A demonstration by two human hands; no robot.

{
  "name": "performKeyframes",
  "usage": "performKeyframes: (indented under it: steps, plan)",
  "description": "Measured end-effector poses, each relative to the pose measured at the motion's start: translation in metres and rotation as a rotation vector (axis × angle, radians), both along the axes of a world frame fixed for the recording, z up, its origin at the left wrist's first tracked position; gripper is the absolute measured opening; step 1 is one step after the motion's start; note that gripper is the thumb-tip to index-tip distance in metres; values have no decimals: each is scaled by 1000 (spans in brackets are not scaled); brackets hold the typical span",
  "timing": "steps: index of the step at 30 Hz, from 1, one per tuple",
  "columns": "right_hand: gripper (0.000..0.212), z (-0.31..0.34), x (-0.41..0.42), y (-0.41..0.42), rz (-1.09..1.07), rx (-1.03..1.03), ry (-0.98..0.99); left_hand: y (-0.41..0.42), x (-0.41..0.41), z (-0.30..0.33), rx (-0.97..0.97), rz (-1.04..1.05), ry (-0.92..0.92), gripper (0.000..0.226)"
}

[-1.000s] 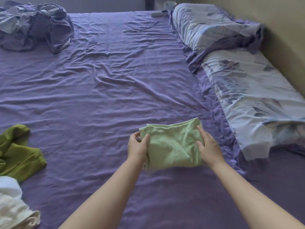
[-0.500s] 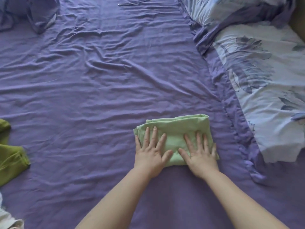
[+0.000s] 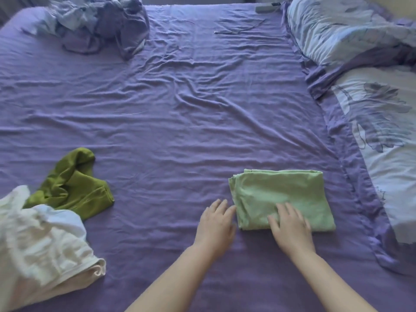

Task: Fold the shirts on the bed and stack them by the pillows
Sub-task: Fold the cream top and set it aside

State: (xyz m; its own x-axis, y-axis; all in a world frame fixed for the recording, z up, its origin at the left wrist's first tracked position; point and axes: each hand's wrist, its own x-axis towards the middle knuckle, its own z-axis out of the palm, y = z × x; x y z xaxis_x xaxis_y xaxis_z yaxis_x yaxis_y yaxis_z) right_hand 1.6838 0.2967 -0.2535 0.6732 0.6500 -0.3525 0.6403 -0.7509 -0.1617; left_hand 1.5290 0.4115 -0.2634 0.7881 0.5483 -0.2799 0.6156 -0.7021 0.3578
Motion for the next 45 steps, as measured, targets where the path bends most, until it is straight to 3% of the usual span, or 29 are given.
performKeyframes:
  steps: [10,14,18,20,22,25,27,31,37,42,45]
  plan:
    - [46,19,-230,78,407,281,253,73,-246,58,92,228,-24,41]
    - [52,12,-311,103,623,237,383,97,-344,70,201,179,184,39]
    - [62,2,-375,131,636,203,427,109,-401,68,187,211,349,56]
    - [59,-3,-395,145,602,205,384,117,-411,67,196,212,338,50]
    - [38,-6,-404,156,538,248,354,125,-410,68,194,247,240,36]
    - [10,1,-397,162,270,400,580,136,-402,77,142,339,51,25]
    - [14,22,-383,161,109,481,762,142,-397,92,40,414,-132,19]
    - [22,92,-355,157,81,670,881,143,-387,149,-154,462,-458,10]
    - [22,214,-325,142,70,821,866,127,-343,253,-205,340,-568,17]
    - [21,304,-279,117,85,885,764,110,-301,339,-147,138,-464,56]
    - [23,348,-253,95,135,909,713,94,-272,381,-105,86,-513,40]
